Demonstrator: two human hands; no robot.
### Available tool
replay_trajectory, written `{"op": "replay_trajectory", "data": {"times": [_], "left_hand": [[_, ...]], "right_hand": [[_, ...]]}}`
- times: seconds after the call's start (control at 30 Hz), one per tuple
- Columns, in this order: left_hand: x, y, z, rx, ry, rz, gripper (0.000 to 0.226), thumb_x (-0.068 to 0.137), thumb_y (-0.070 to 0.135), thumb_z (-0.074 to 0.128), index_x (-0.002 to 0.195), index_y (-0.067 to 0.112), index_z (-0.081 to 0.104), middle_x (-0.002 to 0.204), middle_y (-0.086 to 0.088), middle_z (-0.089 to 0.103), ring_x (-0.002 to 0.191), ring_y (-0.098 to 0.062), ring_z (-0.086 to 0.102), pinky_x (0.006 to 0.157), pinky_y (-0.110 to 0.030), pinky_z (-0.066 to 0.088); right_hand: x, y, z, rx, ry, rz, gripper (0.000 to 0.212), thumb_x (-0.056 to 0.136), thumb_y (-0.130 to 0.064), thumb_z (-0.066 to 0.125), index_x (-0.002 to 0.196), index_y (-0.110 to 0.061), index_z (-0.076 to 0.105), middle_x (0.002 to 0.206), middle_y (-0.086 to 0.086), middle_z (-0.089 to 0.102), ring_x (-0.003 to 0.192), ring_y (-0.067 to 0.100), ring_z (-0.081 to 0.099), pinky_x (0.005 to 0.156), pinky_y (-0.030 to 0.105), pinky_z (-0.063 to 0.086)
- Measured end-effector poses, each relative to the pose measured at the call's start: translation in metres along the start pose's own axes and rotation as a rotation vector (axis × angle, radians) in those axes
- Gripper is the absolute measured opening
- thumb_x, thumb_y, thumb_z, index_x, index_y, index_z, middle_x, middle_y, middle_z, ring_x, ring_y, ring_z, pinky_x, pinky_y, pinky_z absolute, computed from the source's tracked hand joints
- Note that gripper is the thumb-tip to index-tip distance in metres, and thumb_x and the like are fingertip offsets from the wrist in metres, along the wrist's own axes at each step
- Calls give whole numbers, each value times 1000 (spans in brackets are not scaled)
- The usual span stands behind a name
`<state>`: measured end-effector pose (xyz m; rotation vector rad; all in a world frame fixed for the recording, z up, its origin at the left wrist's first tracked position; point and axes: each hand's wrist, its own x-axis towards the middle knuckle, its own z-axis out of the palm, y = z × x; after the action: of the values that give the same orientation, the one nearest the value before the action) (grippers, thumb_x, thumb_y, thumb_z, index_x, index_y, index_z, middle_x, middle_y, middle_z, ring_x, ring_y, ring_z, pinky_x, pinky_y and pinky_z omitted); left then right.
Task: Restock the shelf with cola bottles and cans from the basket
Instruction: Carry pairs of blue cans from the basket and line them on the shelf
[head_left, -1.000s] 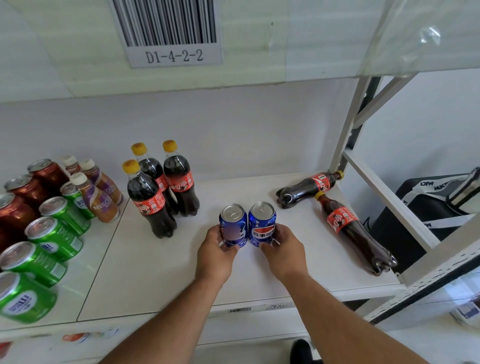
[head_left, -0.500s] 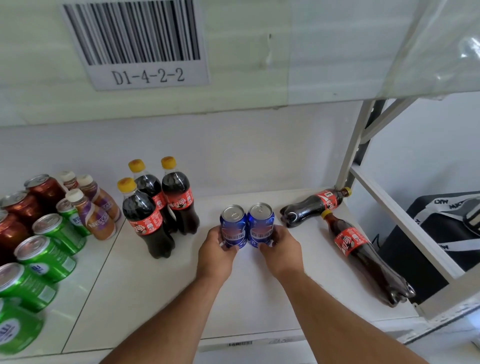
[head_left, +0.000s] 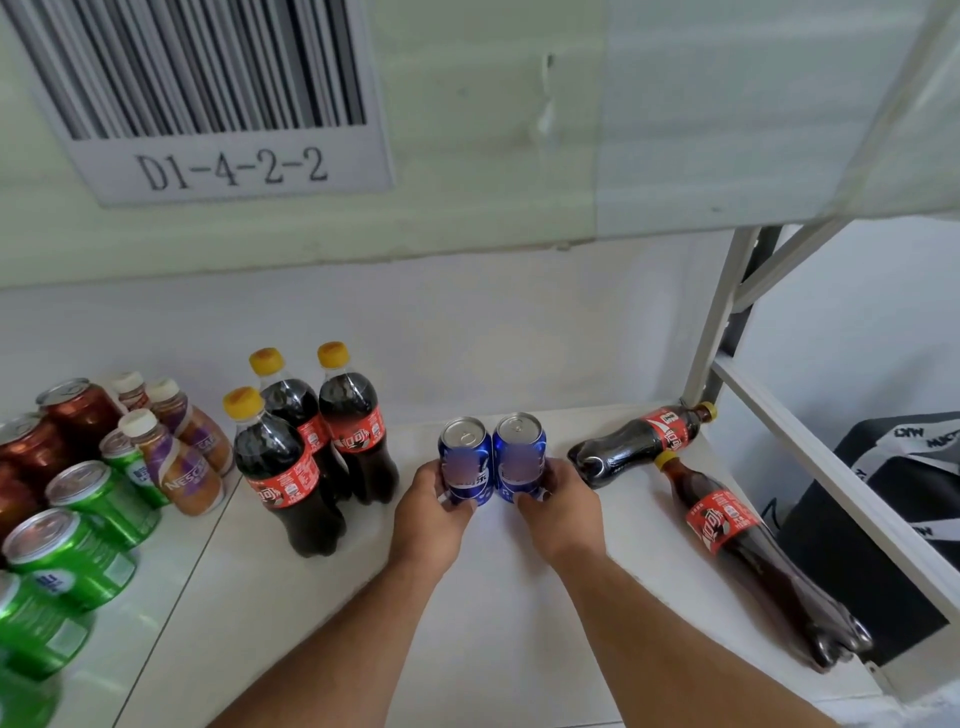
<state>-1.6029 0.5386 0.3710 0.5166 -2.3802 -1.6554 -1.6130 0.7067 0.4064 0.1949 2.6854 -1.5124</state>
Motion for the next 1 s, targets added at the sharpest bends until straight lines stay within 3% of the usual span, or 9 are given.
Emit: {"op": "replay_trajectory", "data": {"times": [0.07,0.13,0.2,0.27,0.3,0.47,0.63,0.83,1.0], "left_hand": [[-1,-1,-1,19,0,2,62,84,7,83,139,20,57,133,2,70,88,23,60,95,-26,54],[-5,0,-6,62,-4,-17,73,84,14,85,148,16,51,145,0,61,91,25,54,101,-32,54],[-14,5,-13,136,-11,-35,80,86,22,84,155,14,44,156,-4,51,114,3,60,109,-38,51],[-26,12,-24,250,-24,-26,77,91,32,78,157,15,41,160,-6,47,139,-18,52,116,-39,44],[-34,16,-31,310,-43,-21,76,94,35,75,158,17,39,161,-6,45,145,-23,47,118,-38,41],[-73,32,-68,542,-197,-1,78,100,42,64,165,24,24,172,3,25,156,-19,30,122,-35,31],[-112,39,-109,682,-253,-8,79,101,49,59,166,27,21,175,4,14,159,-20,22,126,-38,26],[-167,46,-156,841,-164,-39,77,99,57,55,164,24,27,173,-2,24,156,-24,29,125,-42,31],[-222,45,-192,901,9,-209,78,99,60,49,164,25,25,172,-2,26,156,-24,30,124,-47,30]], "right_hand": [[-1,2,-1,-22,-5,19,19,88,-15,70,92,-27,55,80,-12,62,77,16,61,64,24,44],[-5,3,-4,-26,-14,62,19,89,-15,69,91,-25,52,80,-11,60,76,16,58,60,22,42],[-13,3,-6,-27,-28,83,25,93,-20,69,115,-21,58,107,-1,68,98,21,65,79,27,52],[-24,2,-8,-69,-44,91,56,96,-29,68,147,-17,48,144,5,62,126,26,62,102,35,51],[-31,0,-9,-105,-55,95,63,98,-34,67,154,-18,43,151,4,57,132,26,59,106,37,50],[-71,-9,-7,-392,-153,2,66,98,-59,55,152,-23,46,145,3,60,128,26,58,105,40,52],[-105,-33,-4,-622,-342,-89,77,101,-66,42,164,-24,27,170,-1,31,156,25,27,125,42,28],[-135,-63,14,-719,-520,-318,78,102,-67,35,167,-26,18,175,-4,14,161,22,11,128,41,18],[-170,-85,25,-666,-633,-551,77,103,-66,34,167,-25,18,175,-4,13,161,21,10,128,41,17]]}}
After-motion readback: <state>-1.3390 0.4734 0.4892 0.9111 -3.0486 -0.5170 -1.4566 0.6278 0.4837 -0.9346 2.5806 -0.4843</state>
